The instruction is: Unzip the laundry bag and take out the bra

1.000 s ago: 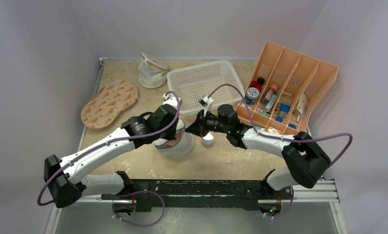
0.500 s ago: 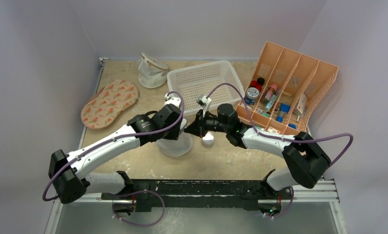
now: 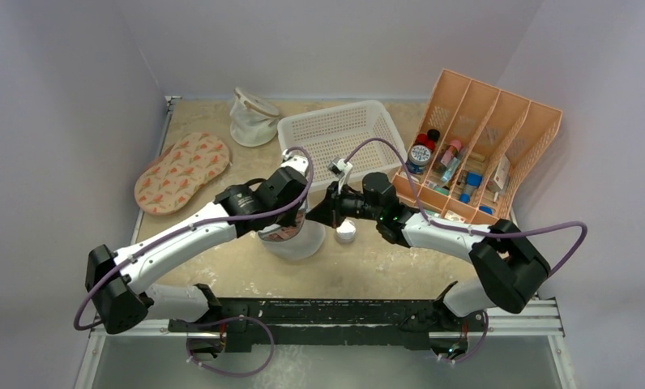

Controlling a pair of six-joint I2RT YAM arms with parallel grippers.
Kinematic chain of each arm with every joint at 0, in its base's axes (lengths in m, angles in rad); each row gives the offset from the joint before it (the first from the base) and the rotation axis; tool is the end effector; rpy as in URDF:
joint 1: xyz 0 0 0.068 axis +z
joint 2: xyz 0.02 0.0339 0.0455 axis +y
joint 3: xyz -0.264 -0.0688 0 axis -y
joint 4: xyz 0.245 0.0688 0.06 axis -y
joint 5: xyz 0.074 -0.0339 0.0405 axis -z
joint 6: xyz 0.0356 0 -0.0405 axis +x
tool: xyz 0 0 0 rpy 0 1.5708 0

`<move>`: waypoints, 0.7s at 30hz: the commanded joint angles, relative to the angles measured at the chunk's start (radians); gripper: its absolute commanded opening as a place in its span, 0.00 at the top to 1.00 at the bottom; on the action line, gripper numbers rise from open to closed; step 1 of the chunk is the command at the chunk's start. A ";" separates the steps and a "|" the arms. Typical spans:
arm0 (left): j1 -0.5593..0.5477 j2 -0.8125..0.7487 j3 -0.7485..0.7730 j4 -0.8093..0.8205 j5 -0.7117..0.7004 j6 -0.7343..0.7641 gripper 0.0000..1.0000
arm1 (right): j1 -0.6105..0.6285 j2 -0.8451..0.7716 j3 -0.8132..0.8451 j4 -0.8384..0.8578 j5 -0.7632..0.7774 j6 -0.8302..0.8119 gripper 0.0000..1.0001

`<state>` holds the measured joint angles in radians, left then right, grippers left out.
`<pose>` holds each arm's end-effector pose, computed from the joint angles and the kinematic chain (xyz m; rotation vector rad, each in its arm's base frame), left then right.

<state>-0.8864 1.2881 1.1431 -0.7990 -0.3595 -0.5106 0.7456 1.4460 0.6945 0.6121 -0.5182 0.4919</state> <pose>0.1743 -0.1938 0.3041 0.3139 2.4181 -0.1686 0.2165 0.2240 0.2374 -0.6539 1.7730 1.3263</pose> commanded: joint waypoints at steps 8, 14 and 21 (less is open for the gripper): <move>0.002 -0.138 -0.049 -0.011 -0.006 0.020 0.96 | -0.010 0.058 0.098 -0.063 -0.059 -0.123 1.00; 0.002 -0.128 -0.084 0.026 -0.097 -0.077 0.59 | -0.005 0.076 0.074 0.014 -0.160 -0.063 1.00; 0.003 -0.102 -0.092 0.156 -0.047 -0.047 0.36 | -0.004 0.066 0.099 0.007 -0.159 -0.031 1.00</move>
<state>-0.8848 1.1706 1.0447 -0.7628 -0.4187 -0.5575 0.7349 1.5497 0.7593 0.5804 -0.6479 0.4389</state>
